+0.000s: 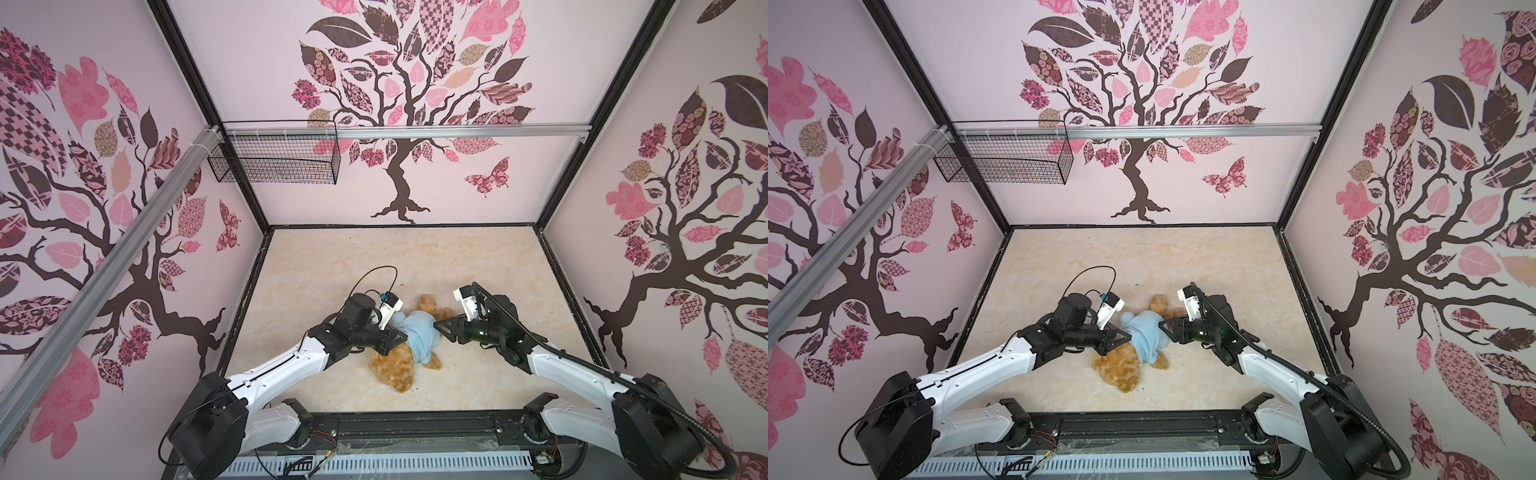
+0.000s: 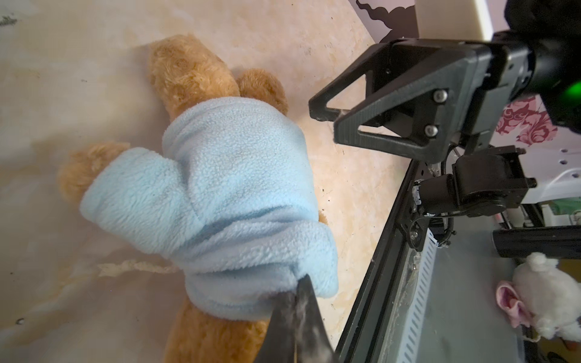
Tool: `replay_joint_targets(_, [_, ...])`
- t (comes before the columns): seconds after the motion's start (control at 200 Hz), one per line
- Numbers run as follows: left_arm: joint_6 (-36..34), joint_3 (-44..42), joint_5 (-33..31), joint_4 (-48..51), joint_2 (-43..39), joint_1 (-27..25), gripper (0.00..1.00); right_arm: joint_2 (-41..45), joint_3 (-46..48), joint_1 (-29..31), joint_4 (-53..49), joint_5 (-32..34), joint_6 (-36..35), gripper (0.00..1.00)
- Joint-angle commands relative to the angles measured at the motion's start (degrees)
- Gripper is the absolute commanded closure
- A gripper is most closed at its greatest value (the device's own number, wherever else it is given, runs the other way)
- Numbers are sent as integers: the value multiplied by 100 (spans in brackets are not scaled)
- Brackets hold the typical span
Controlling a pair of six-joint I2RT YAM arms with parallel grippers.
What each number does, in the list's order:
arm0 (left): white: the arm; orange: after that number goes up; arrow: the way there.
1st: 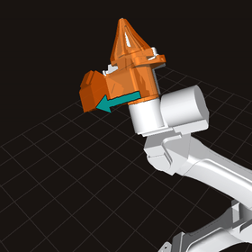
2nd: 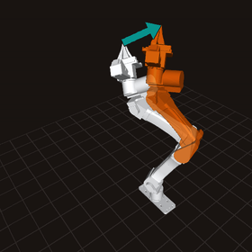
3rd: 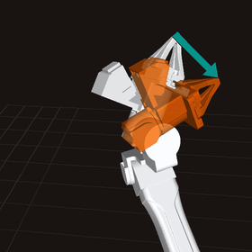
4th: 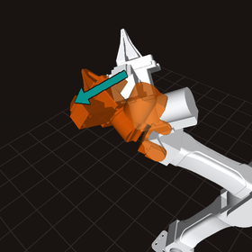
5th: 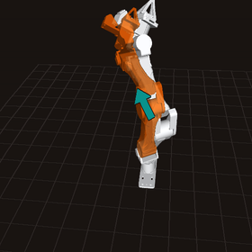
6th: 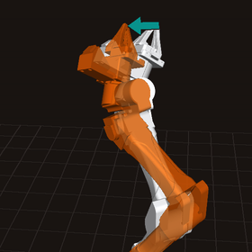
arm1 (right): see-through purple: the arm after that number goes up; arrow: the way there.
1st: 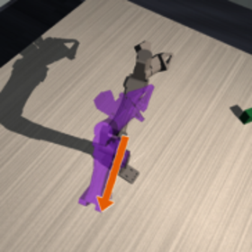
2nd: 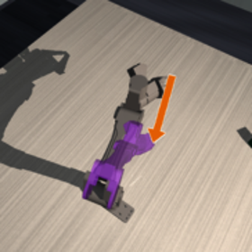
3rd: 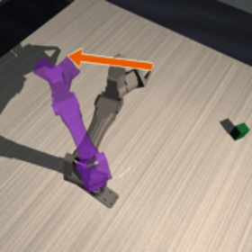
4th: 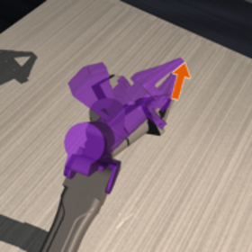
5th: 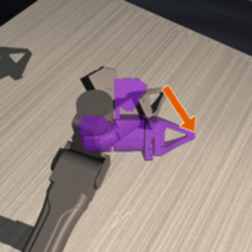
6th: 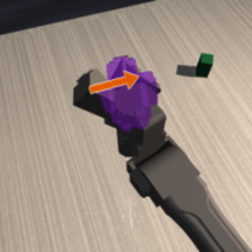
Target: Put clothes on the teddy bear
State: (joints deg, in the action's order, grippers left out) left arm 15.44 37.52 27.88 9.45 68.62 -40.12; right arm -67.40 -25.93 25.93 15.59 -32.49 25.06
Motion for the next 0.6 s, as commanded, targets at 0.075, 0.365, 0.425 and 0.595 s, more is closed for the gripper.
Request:
replay_joint_targets(0.075, [-598,17,-57,257,25,-2,100,-790,-428,-238,-40,-601,-205,50])
replay_joint_targets(0.365, [-627,31,-191,431,-91,-2,100,-1613,-687,-249,176,-943,-157,76])
replay_joint_targets(0.425, [-625,20,-257,516,-181,-5,100,-1620,-656,-258,147,-842,-155,85])
replay_joint_targets(0.595, [-581,-46,-712,1068,-603,-1,100,-1442,-421,-484,97,-239,11,99])
